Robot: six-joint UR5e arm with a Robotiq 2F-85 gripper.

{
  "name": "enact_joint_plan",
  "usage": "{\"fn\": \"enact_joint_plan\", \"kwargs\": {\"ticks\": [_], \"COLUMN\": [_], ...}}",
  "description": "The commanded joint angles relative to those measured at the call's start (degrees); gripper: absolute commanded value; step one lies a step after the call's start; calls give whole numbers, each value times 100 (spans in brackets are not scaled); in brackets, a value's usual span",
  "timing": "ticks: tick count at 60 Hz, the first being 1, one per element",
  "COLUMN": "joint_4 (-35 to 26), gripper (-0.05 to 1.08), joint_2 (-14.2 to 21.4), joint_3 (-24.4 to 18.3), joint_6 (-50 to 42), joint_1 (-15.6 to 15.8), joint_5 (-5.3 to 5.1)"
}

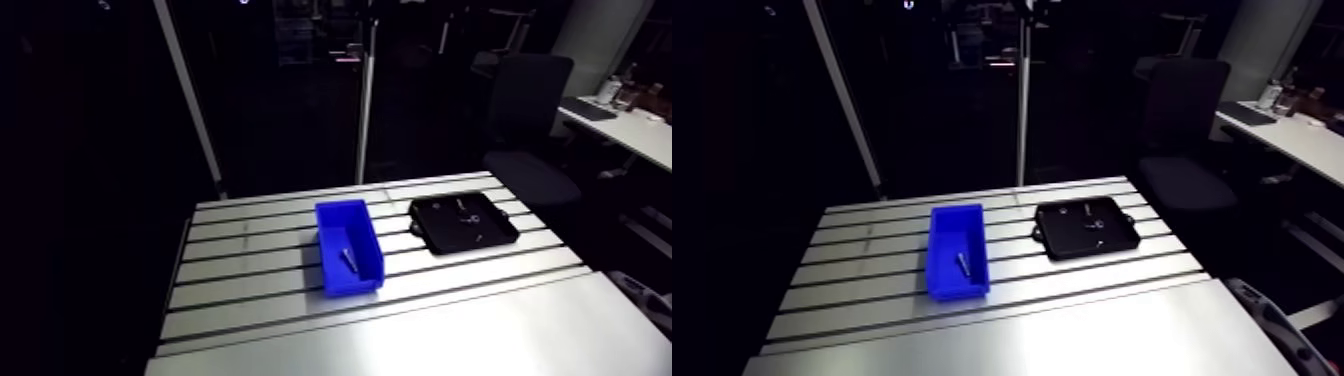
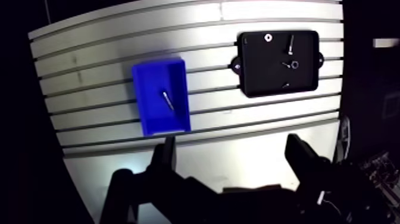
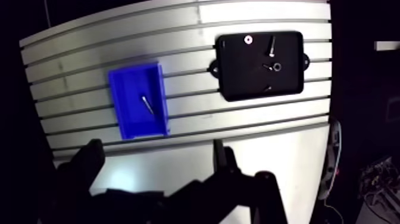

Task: Pick up the M10 bolt from the tray and put it into the blue bin.

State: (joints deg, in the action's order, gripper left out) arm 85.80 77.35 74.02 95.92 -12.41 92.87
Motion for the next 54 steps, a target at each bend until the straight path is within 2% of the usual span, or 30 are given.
{"fn": "enact_joint_plan", "kwargs": {"ticks": [1,20,30,40,44,48,51,54], "joint_4": [222,721,1023,1344,1476,1608,1770,1807], "gripper": [1,1,1,1,1,1,1,1], "joint_2": [-175,-604,-713,-836,-858,-867,-898,-939], "joint_3": [1,-17,119,277,348,419,500,518], "joint_6": [260,442,554,546,546,578,590,590], "joint_1": [-335,-582,-937,-1116,-1195,-1282,-1416,-1437], "joint_5": [-10,-10,-35,-36,-76,-144,-235,-260]}}
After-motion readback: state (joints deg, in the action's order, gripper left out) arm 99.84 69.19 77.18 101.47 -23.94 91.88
